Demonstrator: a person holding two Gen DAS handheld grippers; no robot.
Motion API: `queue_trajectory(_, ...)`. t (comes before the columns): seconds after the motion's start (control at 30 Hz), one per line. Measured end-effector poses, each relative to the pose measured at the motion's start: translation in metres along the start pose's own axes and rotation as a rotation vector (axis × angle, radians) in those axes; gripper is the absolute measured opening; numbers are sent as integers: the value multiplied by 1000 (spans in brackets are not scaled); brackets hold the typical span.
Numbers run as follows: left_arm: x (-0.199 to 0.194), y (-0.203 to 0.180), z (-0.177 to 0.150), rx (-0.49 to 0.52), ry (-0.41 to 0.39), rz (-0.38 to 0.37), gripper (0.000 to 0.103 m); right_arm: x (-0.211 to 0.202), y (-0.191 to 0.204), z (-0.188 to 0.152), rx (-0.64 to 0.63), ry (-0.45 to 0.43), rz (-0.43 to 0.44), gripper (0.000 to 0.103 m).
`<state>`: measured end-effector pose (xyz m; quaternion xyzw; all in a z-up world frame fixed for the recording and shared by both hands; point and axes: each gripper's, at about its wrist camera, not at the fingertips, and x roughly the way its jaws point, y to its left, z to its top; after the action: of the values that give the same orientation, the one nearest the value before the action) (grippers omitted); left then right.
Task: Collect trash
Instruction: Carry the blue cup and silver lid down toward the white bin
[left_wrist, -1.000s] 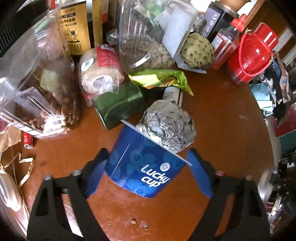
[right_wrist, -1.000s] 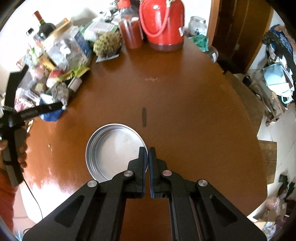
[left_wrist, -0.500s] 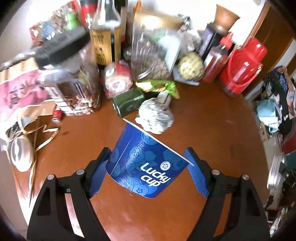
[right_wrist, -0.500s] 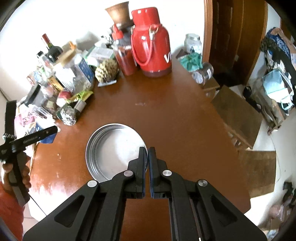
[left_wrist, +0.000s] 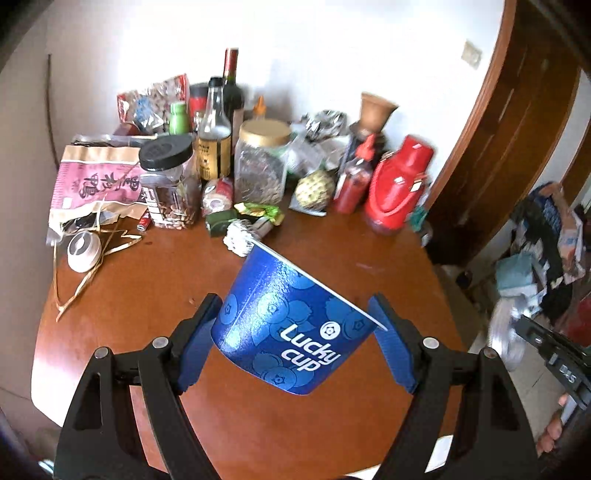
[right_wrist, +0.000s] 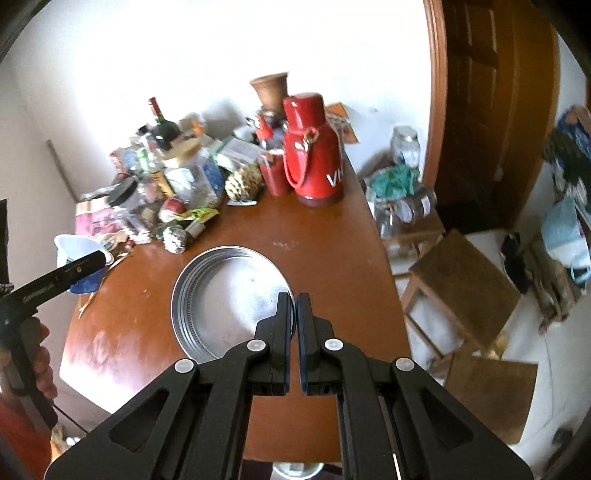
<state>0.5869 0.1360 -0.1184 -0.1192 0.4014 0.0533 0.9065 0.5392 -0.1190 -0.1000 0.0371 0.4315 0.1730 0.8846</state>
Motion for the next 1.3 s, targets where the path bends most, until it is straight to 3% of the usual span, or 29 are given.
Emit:
queue_trajectory(0.4,-118,-40,-47,-13,-168,17,80,-67,12,-11,-90,-105,83,3)
queue_trajectory(0.7,-182,-39,-85,38,-245,-16,80,-114,41,-54,-99,-155,70,3)
queue_trajectory(0.9,-228,-24,-138,67,-249,-51,80,-148,67,-108,-78,-147,45,3)
queue_trajectory(1.13,-271,0,-212,76,-180,-70,80,-178,98,-174,-88,-89,33,3)
queue_trajectory(1.3,-284,10,-243,64,-139,-81,80,-191,108,-205,-89,-47,19,3)
